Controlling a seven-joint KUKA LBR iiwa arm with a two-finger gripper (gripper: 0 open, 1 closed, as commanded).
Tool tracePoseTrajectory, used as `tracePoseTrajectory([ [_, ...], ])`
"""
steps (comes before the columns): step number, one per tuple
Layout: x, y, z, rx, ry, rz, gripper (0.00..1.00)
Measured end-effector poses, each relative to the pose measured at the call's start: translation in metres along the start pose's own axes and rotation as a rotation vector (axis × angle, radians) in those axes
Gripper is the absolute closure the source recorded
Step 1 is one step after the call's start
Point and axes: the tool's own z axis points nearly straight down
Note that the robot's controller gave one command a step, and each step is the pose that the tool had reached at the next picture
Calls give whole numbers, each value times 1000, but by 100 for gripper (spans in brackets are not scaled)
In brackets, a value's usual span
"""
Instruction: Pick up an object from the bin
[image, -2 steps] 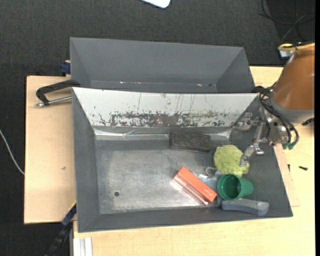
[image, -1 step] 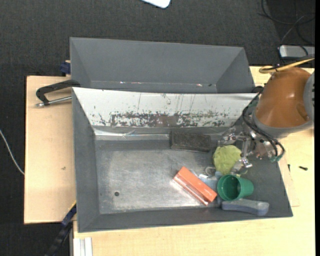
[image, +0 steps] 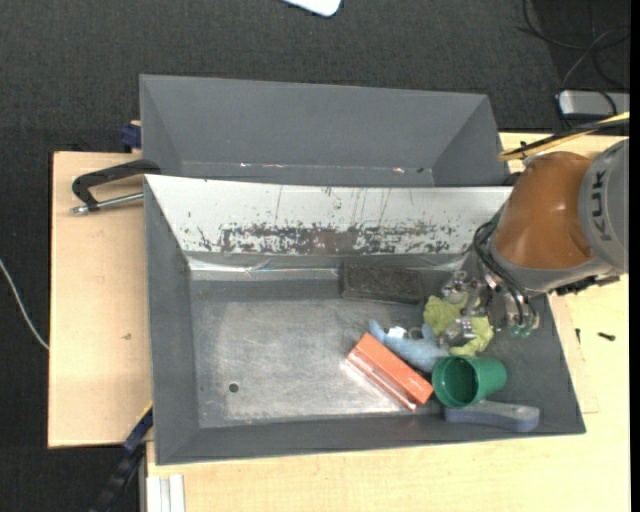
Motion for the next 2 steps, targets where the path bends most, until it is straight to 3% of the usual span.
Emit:
tracePoseTrajectory([
  [1, 0, 0, 0, 0, 0, 0, 100],
  [2, -8, 13, -117, -2, -5, 77, 100],
])
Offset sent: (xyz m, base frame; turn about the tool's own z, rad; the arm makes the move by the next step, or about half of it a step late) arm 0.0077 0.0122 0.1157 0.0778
